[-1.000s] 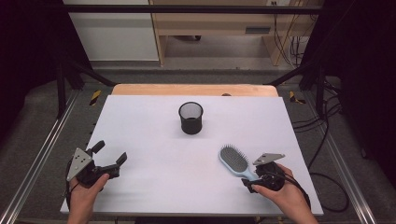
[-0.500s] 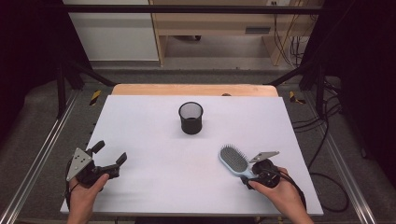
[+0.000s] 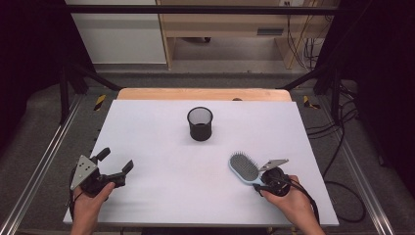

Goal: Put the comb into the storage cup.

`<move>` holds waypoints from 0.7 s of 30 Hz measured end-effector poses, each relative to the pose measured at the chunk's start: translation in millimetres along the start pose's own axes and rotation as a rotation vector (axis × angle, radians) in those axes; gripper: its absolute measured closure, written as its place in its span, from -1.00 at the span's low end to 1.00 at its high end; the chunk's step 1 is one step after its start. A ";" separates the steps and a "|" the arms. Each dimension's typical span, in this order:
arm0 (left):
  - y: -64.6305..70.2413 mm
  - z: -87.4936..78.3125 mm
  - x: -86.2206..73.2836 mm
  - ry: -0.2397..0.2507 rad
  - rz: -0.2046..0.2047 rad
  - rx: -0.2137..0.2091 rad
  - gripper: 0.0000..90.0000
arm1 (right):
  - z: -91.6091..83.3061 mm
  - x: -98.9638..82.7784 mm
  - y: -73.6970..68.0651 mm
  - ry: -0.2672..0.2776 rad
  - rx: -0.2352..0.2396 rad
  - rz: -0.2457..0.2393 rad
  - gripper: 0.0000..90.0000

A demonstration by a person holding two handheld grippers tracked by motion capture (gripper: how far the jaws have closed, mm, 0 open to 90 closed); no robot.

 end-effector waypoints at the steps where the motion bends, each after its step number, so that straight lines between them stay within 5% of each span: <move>1: 0.0 0.0 -0.2 -0.001 0.000 0.000 -0.94 | -0.1 0.0 -0.5 -0.001 0.003 -0.003 0.50; 9: -0.1 -0.6 0.3 0.002 -0.002 0.000 -0.94 | -0.2 2.1 -2.3 -0.017 -0.001 -0.016 0.55; 21: -0.3 -0.4 0.7 0.003 -0.002 0.003 -0.94 | -9.4 16.4 8.9 0.097 0.015 0.024 0.55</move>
Point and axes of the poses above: each handheld gripper's, and its own axes: z roughly forward along the jaws, x roughly out of its top, y roughly to its right, the point moved 5 cm from there along z, roughly forward along the jaws, and after that the axes turned 2 degrees about y, right-handed, at the moved point
